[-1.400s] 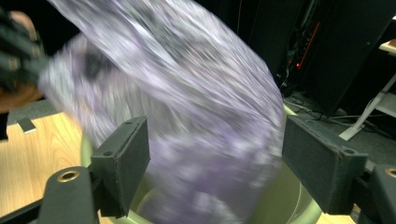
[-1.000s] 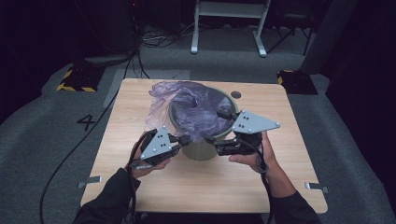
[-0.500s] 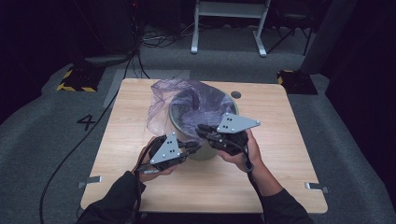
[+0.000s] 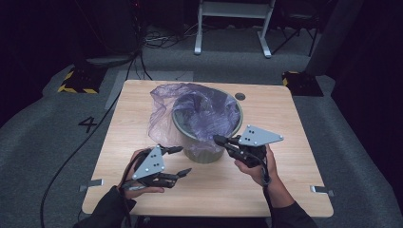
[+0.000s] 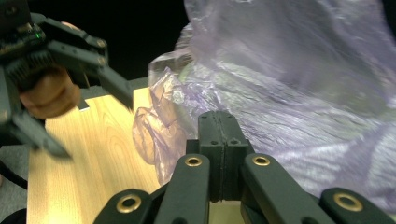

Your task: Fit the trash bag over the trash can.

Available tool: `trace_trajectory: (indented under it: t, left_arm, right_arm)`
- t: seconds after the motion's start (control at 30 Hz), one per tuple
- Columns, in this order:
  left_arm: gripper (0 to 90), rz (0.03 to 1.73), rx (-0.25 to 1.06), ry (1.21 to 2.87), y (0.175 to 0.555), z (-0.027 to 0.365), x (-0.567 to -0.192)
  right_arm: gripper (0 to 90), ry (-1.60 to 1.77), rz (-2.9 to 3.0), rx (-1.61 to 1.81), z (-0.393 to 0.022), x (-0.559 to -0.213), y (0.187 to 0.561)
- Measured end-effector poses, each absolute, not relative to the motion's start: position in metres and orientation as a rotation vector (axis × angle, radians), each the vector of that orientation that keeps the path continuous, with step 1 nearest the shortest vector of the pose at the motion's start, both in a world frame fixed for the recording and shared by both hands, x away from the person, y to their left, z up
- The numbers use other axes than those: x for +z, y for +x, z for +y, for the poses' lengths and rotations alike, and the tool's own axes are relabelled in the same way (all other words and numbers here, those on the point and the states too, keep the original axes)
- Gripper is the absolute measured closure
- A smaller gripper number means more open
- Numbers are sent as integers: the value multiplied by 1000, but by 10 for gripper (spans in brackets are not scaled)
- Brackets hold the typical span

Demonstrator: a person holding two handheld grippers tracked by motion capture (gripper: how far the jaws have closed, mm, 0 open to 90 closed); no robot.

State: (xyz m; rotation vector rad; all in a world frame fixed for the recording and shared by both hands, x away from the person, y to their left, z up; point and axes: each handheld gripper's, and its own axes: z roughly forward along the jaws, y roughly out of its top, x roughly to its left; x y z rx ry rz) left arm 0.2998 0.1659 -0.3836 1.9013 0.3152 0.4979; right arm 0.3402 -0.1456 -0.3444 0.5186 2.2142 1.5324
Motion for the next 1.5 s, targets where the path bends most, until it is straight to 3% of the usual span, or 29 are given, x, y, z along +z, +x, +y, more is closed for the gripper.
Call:
trace_trajectory:
  t: [0.23,0.4,0.57,0.63,0.7,0.77,0.87,1.03,1.2,1.37,1.5]
  left_arm:
    - [211,544,616,1763,319,208,-371]
    - [195,669,580,1736,352,219,-368]
    - [338,680,595,1778,376,217,-364]
    - [372,673,583,1792,383,214,-362]
    - [442,666,573,1785,386,212,-361]
    - [512,669,587,1791,388,210,-361]
    - [574,658,568,1800,391,210,-361]
    - [636,620,538,1800,392,206,-358]
    - [644,608,542,1817,391,199,-358]
    - [680,602,540,1829,393,197,-360]
    - [717,605,548,1836,395,197,-361]
  right_arm:
    - [900,562,2159,1544,-167,-345,335]
    - [900,611,2144,1522,-181,-355,336]
    - [899,676,2053,1455,-197,-360,334]
    - [821,695,2042,1462,-201,-362,334]
    - [687,714,2036,1436,-202,-364,333]
    - [480,712,1993,1437,-203,-363,329]
    - [321,692,1948,1460,-204,-355,321]
    - [229,617,1932,1503,-197,-329,306]
    - [214,543,1982,1500,-172,-316,298]
    - [227,475,2054,1348,-140,-325,298]
    - [548,498,2063,1260,-139,-335,305]
